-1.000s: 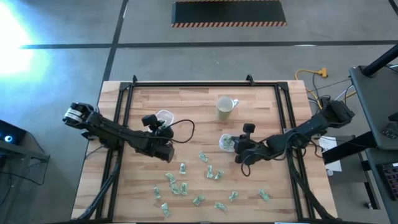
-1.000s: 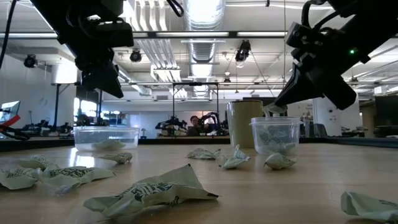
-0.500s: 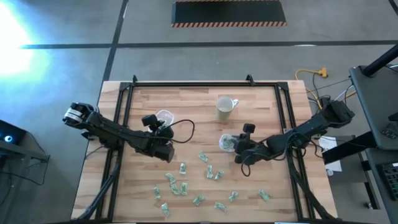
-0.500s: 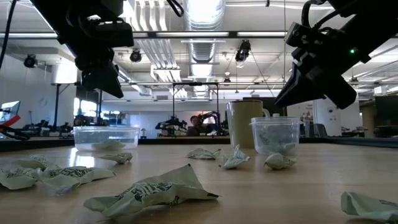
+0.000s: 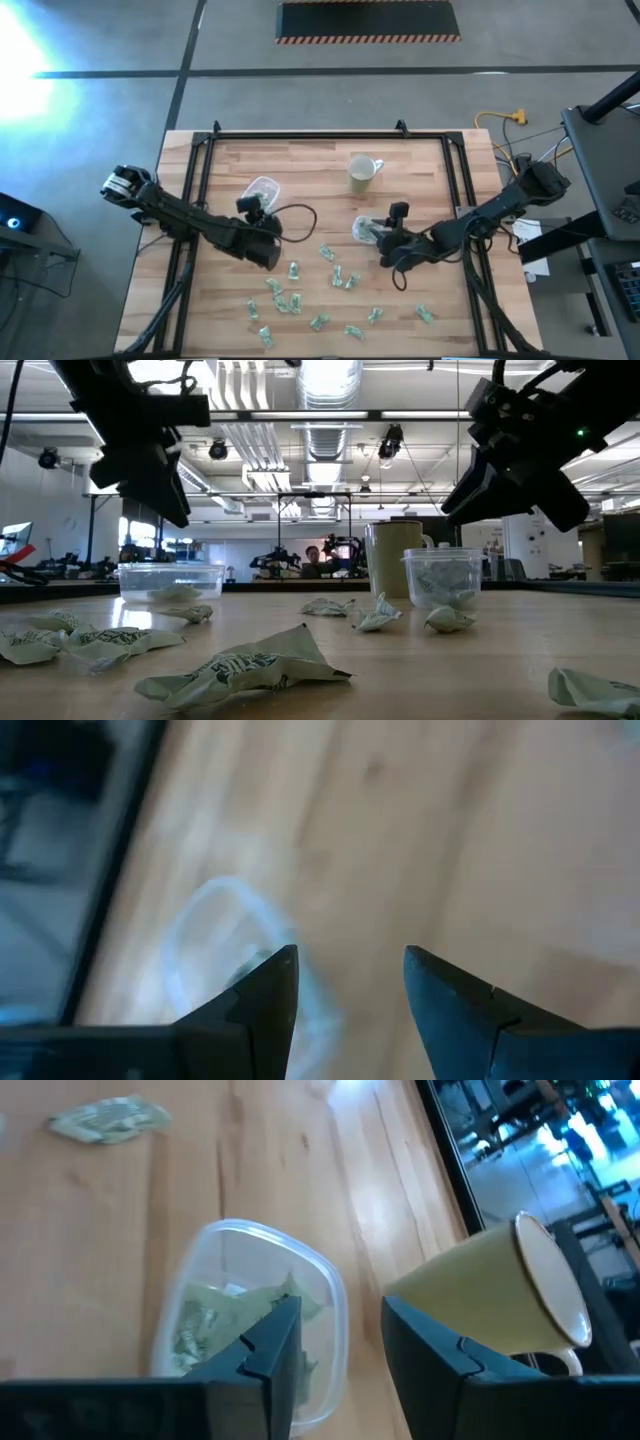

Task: Pick and place Stevia / Truvia into bins
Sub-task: Put the stevia packet into the left transparent container

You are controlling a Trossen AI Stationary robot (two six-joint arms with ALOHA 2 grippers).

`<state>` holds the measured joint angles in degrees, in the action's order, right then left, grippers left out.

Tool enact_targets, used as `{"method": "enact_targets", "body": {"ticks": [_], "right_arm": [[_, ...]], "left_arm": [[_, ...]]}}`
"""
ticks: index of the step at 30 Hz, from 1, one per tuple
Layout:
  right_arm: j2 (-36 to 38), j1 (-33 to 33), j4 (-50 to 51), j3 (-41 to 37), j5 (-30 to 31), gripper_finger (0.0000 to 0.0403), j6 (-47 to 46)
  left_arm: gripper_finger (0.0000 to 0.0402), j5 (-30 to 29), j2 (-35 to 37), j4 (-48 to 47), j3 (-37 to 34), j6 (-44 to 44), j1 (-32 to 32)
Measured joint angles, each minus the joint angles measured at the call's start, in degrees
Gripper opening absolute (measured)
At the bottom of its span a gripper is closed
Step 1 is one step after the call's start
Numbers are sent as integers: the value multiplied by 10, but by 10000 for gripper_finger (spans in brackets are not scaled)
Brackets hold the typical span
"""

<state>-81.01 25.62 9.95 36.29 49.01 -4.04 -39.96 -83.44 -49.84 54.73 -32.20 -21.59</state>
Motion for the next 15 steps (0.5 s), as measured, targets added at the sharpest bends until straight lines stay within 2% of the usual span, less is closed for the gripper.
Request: {"method": "enact_targets", "body": {"ticks": [5,10,15], "right_arm": [[0,25,1,0,0,121,21],[0,52,1,0,0,112,38],[0,72,2,0,0,103,43]], "left_arm": [[167,45,0,112,1,98,-26],[167,119,0,243,-8,195,-40],[167,159,-11,303,-26,210,-44]]}}
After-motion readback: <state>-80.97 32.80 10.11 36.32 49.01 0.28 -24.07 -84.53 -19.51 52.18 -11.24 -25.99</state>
